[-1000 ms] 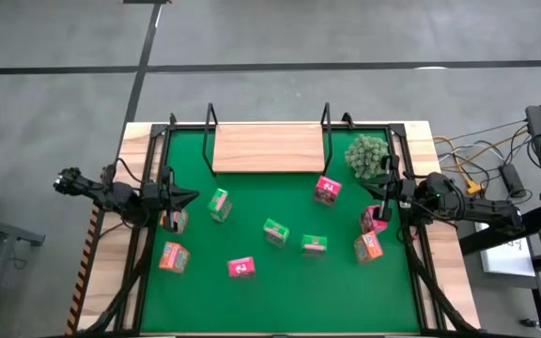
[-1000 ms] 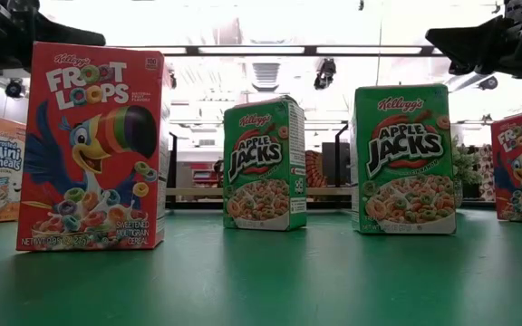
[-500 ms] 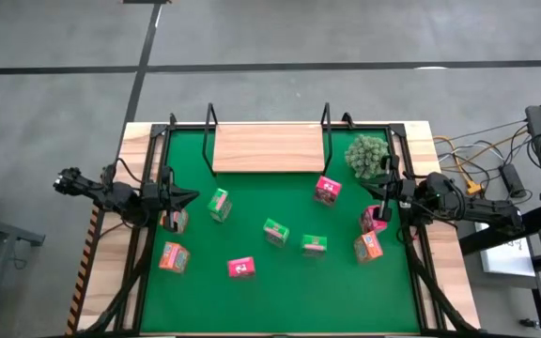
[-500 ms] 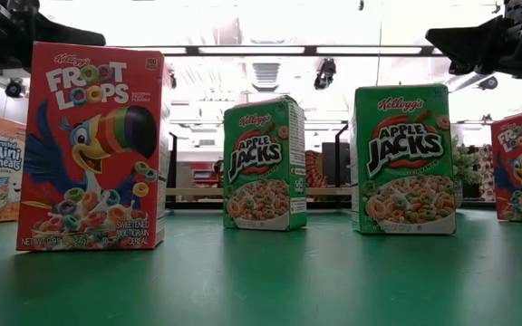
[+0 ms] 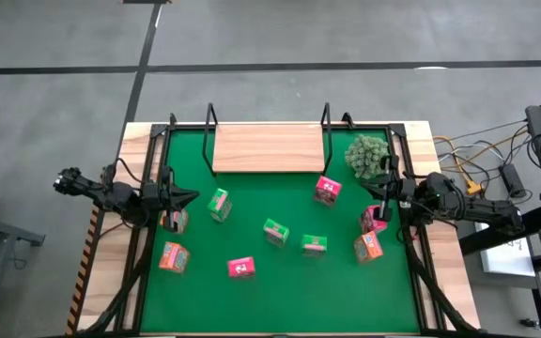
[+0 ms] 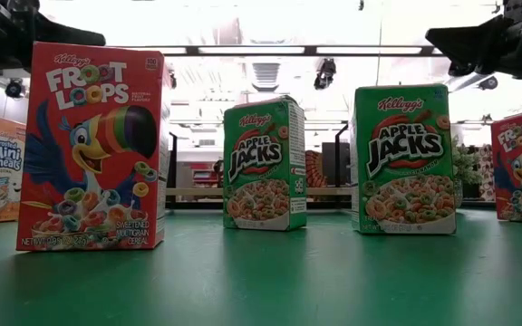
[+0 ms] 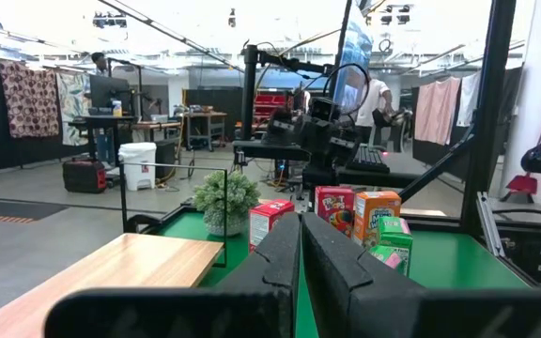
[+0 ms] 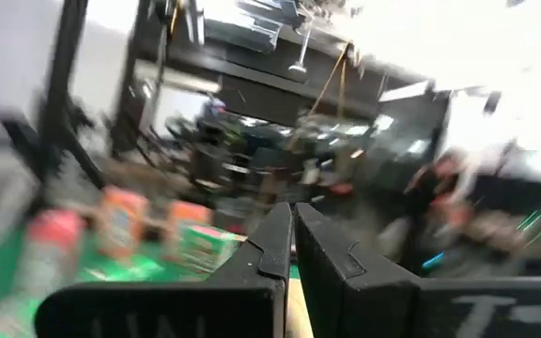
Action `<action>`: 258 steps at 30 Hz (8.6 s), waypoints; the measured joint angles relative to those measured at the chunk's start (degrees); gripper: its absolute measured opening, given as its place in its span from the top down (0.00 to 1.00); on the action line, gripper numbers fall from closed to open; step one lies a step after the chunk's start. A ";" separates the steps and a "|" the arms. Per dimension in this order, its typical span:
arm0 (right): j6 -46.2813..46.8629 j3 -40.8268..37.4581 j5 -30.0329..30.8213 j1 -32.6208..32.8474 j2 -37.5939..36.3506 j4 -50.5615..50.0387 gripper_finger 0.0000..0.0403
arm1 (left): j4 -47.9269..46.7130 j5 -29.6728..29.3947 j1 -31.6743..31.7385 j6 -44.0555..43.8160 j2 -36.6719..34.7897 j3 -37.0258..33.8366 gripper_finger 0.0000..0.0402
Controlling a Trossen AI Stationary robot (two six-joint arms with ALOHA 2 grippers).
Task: Stack cereal on shelf
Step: Put the top orange cereal box on the shelf
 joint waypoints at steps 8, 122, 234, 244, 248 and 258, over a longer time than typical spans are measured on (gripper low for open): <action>29.16 0.00 0.39 -0.02 0.00 0.63 0.98 | 10.67 -0.01 0.01 -22.62 -0.01 0.02 1.00; -12.42 0.97 18.30 -0.04 0.33 30.57 0.98 | -88.19 16.52 0.45 -100.99 60.06 49.43 0.68; -16.49 0.97 18.38 -0.04 0.39 28.42 0.98 | -89.59 36.48 68.81 40.16 120.27 118.89 0.68; -16.55 0.97 18.38 -0.04 0.39 28.42 0.98 | -88.85 36.28 68.81 39.63 120.28 118.73 0.68; -16.77 0.97 18.38 -0.02 0.39 28.42 0.98 | -88.60 35.89 68.81 39.50 120.28 118.73 0.68; -16.79 0.97 18.36 -0.04 0.39 28.42 0.98 | -88.54 34.68 68.81 39.47 120.28 118.73 0.62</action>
